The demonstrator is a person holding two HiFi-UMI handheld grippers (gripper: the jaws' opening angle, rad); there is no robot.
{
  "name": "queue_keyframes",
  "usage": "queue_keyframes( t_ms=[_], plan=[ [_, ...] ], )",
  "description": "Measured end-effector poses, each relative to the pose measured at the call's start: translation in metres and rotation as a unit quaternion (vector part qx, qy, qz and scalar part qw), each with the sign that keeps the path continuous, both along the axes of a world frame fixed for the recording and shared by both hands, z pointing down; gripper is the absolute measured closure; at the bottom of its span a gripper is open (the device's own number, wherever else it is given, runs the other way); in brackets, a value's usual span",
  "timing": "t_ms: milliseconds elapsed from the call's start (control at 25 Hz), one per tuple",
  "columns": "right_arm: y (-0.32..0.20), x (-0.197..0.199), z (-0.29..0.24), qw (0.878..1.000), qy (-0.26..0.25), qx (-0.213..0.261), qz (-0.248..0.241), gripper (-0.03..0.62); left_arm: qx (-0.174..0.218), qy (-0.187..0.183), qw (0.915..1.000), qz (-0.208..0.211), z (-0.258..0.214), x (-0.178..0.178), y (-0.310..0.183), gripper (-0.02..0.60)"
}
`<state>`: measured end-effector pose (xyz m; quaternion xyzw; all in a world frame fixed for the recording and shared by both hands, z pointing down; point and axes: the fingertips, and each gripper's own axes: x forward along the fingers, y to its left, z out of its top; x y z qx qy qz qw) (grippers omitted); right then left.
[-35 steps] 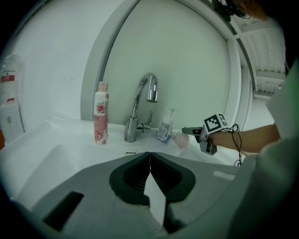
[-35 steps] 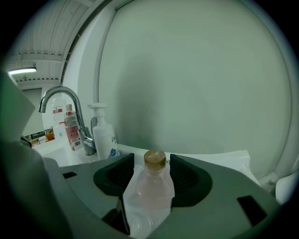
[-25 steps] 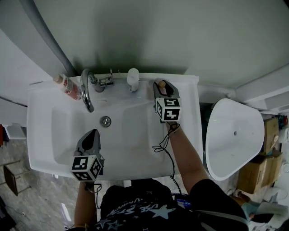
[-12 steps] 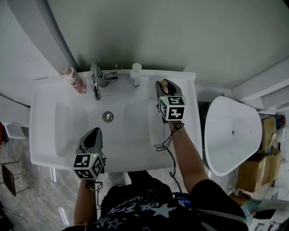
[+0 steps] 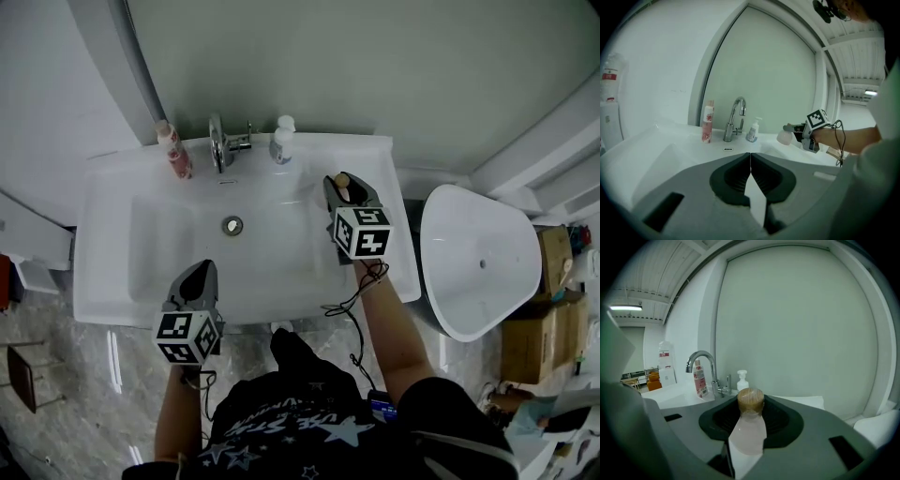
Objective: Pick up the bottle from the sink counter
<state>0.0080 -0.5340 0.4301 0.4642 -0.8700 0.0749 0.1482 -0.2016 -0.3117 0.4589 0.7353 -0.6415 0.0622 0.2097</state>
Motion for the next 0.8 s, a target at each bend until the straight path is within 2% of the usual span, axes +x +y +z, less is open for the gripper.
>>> queue_keyframes(
  t_ms=[800],
  plan=[
    [0.219, 0.029, -0.024, 0.999, -0.009, 0.013, 0.031, 0.454, 0.041, 0.012, 0.9977, 0.053, -0.019, 0.019, 0.154, 0.561]
  ],
)
